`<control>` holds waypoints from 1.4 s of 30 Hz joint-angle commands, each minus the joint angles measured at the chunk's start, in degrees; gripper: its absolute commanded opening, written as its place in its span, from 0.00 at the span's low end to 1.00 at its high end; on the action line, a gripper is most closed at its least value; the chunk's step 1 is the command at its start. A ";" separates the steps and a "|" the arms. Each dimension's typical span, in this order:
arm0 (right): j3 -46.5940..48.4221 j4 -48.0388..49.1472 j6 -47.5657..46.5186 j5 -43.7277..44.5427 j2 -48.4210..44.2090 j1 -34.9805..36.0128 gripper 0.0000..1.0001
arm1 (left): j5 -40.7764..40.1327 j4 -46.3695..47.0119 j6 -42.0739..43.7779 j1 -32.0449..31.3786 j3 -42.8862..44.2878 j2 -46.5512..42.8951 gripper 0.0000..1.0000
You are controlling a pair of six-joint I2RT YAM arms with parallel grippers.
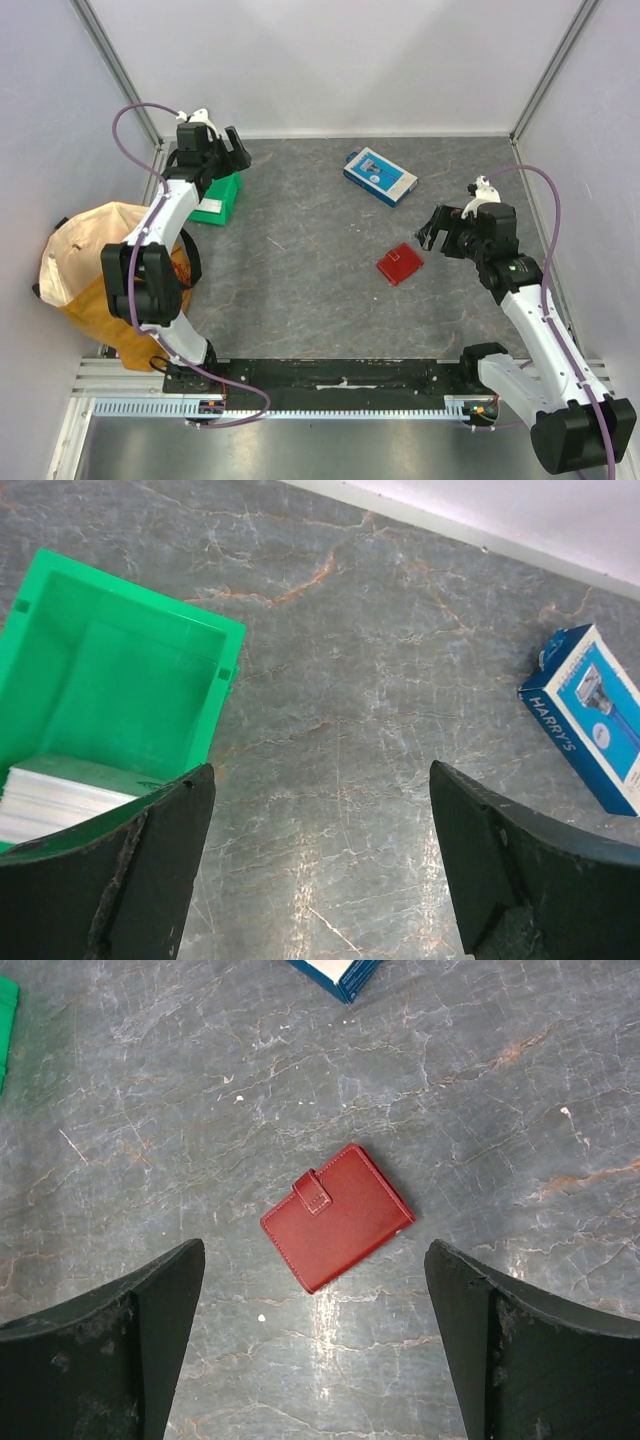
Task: Put the credit cards into the card holder
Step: Move the storage box to the center of the board.
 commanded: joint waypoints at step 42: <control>-0.26 -2.12 0.56 1.70 4.26 -0.07 0.98 | 10.02 1.04 1.75 1.05 1.22 14.31 0.83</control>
